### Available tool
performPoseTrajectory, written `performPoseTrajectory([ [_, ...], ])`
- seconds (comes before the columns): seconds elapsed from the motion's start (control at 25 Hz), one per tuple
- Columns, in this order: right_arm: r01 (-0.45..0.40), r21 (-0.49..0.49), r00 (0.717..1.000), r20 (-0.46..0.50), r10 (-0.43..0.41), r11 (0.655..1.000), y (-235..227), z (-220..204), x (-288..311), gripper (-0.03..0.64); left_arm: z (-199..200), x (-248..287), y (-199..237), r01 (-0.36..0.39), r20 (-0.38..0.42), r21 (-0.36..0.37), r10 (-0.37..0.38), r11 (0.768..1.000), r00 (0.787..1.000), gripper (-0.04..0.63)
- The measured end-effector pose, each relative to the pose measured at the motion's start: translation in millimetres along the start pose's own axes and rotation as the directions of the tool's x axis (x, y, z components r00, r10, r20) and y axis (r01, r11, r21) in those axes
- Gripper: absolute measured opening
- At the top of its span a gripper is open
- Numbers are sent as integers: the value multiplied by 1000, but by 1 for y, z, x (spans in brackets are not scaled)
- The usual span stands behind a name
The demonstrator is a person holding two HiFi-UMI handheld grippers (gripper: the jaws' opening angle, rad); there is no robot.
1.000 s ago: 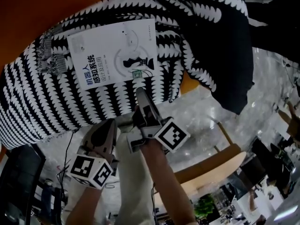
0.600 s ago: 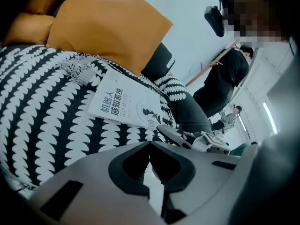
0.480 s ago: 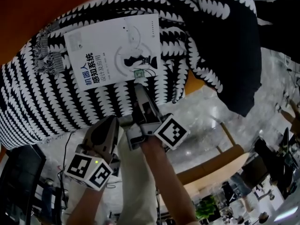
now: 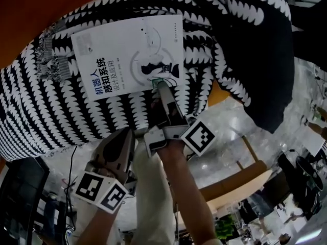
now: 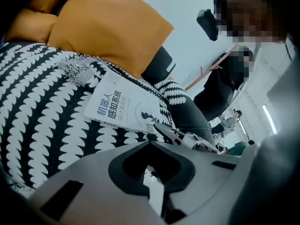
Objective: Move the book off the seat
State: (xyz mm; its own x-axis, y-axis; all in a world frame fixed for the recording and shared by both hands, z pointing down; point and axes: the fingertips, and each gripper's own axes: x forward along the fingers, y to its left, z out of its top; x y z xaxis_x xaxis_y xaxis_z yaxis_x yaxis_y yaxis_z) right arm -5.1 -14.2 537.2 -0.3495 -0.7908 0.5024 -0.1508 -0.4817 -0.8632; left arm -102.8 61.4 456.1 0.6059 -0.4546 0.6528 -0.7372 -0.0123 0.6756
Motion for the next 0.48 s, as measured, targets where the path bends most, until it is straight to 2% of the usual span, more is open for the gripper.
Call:
performPoseTrajectory([
  [0.24, -22, 28, 1000, 19, 21, 999, 6, 3, 10, 156, -2, 0, 0, 4, -4, -12, -4, 1000, 1000, 9],
  [0.36, -24, 7, 999, 29, 24, 1000, 4, 3, 10, 155, -1, -2, -1, 14, -2, -8, -14, 1000, 1000, 9],
  [0.48, -78, -35, 996, 31, 79, 996, 12, 5, 19, 153, -1, -3, 0, 19, 1, -3, -19, 1000, 1000, 9],
])
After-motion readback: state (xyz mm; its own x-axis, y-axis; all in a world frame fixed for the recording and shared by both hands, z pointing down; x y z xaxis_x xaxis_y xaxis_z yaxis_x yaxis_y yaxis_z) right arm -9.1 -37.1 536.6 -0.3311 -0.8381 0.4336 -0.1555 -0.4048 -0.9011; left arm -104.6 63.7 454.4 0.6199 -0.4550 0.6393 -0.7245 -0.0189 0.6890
